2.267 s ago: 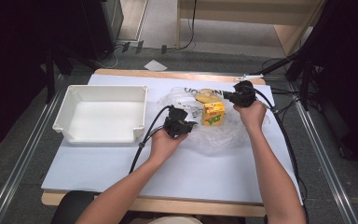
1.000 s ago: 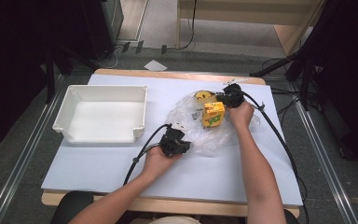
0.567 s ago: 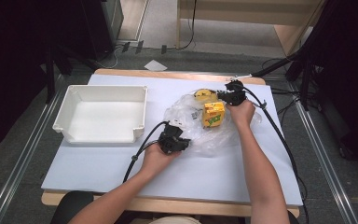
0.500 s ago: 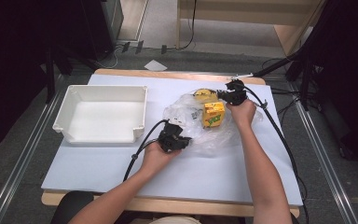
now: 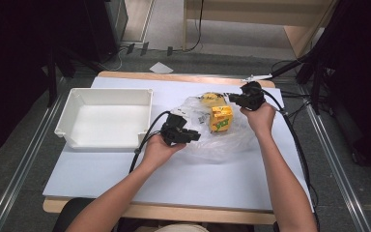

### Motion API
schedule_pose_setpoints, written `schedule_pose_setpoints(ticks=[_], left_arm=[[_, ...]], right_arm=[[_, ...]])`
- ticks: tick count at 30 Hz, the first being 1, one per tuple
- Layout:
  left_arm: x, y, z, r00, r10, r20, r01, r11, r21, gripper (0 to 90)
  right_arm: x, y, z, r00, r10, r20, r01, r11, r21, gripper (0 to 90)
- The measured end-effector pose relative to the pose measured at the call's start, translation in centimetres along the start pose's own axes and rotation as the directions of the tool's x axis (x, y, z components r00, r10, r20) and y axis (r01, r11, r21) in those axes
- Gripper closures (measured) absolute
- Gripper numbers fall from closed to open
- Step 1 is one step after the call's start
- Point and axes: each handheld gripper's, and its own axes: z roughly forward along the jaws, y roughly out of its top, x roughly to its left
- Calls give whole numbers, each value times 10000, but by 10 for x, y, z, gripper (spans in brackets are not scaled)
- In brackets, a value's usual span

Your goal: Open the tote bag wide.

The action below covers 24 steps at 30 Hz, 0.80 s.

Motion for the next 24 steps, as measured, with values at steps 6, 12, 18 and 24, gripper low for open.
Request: schedule_pose_setpoints(ticks=[6,12,18,24], left_arm=[[3,9,-3,9998,143,113,-146,9995,268,733],[3,16,-6,9994,191,283,-195,9997,137,662],[5,22,-7,9985,440,329,-450,9985,300,618],[10,27,-11,9984,456,341,-467,9984,322,572]], right_arm=[[4,-8,-15,9999,-94,-124,93,9999,-111,815],[5,-13,-26,9995,68,-293,-74,9998,-202,782],[10,-14,-36,9991,-26,-431,18,9998,-185,752],[14,-22,-50,9987,-74,-506,50,9989,-467,722]])
